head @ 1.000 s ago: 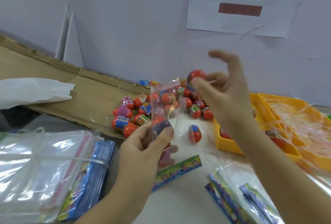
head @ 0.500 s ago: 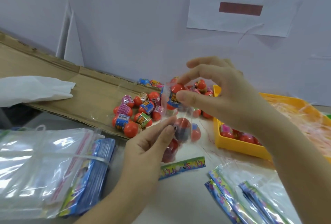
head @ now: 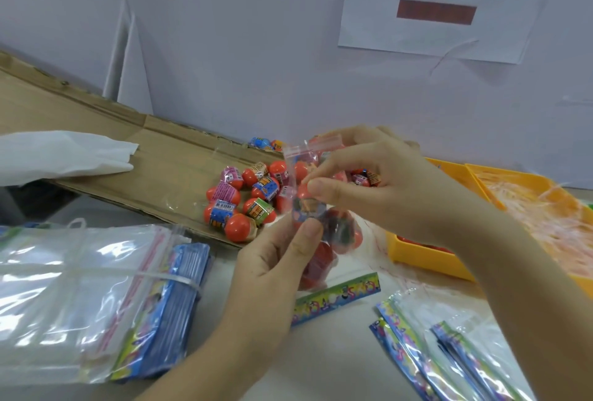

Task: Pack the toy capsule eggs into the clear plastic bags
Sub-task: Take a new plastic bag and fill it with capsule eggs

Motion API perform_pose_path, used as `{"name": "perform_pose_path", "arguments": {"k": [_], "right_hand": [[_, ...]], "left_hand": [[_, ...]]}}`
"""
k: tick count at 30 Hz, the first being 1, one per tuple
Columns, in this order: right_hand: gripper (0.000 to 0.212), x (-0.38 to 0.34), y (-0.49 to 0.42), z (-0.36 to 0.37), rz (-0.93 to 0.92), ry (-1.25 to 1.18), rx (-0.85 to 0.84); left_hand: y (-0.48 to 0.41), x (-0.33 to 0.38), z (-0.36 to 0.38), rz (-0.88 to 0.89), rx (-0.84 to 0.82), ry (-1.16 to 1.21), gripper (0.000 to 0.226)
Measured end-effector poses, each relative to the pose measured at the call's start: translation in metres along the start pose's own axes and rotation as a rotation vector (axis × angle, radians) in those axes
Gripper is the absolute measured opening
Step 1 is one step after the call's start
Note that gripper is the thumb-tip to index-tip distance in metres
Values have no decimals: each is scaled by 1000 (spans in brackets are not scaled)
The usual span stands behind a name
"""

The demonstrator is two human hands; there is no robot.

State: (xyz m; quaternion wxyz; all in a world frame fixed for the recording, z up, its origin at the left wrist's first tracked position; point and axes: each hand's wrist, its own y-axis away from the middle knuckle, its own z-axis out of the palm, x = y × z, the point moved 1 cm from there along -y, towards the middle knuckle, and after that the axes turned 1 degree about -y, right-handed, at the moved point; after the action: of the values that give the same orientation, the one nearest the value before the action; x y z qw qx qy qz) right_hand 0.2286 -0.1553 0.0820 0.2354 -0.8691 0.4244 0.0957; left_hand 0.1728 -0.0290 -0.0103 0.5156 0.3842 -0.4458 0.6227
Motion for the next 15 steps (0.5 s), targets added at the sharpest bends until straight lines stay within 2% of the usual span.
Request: {"name": "perform_pose_path", "arguments": {"k": [3,6,7,9,10,11,12,14,15], "right_hand": [[41,-1,-2,6,-16,52,-70],[44,-2,-3,11,-65,42,-117],[40,0,-4,11,-79,-32,-72],[26,6,-7,8,-64,-259,148],[23,12,-8,6,-28,-317,234],[22,18,-8,4,30,-274,254],[22,25,-8,5,86,-81,185],[17,41,-1,15,169,380,-134],[15,44,2,23,220,452,-310]], "left_hand": [[0,-2,1,-4,25,23,38],[-2,-1,0,-4,113,47,33],[-3,-1,-2,-6,140,55,29],[-3,0,-5,-22,173,72,22],[-3,0,-6,-30,180,72,21],[-3,1,-6,-34,183,67,20],[-3,1,-6,-33,179,65,21],[-2,3,-4,-29,170,73,26],[-2,4,-4,-28,171,70,28]]}}
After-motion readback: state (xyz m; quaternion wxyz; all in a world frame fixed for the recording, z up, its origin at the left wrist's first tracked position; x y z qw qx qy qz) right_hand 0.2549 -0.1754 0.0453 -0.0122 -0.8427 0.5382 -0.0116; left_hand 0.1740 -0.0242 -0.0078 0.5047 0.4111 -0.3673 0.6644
